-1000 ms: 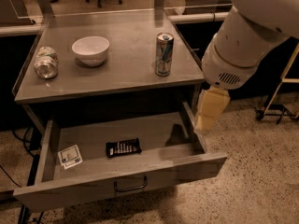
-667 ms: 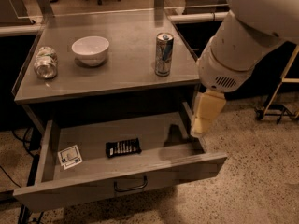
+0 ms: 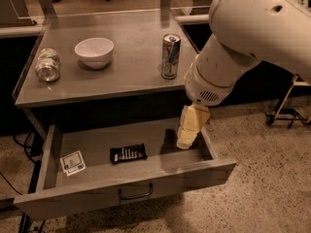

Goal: Pick rxbar chocolate from top drawer and place on counter

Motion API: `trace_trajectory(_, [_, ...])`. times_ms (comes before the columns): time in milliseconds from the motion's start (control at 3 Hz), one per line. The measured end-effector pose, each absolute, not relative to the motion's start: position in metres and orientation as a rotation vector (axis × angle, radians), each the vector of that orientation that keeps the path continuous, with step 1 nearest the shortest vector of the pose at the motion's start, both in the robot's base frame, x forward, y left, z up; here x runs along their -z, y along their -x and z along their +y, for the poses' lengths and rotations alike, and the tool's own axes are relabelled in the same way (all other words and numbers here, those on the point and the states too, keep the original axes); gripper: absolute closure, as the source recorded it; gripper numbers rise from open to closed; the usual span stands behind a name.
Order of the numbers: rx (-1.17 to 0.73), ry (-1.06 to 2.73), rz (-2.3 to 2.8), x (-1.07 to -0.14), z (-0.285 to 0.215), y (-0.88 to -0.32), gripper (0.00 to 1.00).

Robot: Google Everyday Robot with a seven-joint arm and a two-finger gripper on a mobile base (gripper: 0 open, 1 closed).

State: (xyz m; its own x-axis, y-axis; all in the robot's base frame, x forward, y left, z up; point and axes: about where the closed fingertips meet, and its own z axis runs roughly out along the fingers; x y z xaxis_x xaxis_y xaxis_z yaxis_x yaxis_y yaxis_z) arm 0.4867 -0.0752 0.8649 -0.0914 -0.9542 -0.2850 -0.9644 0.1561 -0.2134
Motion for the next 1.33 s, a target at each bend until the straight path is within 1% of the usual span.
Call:
trace_trajectory(333, [-0.053, 1.835, 2.077, -0.863, -0.072, -0.485, 0.0])
trace_trajectory(1000, [-0.158, 1.955, 1.981, -0.813, -0.026, -0.489, 0.0])
trace_trajectory(1333, [-0.167, 1.958, 1.967, -0.805, -0.019, -0.487, 0.0])
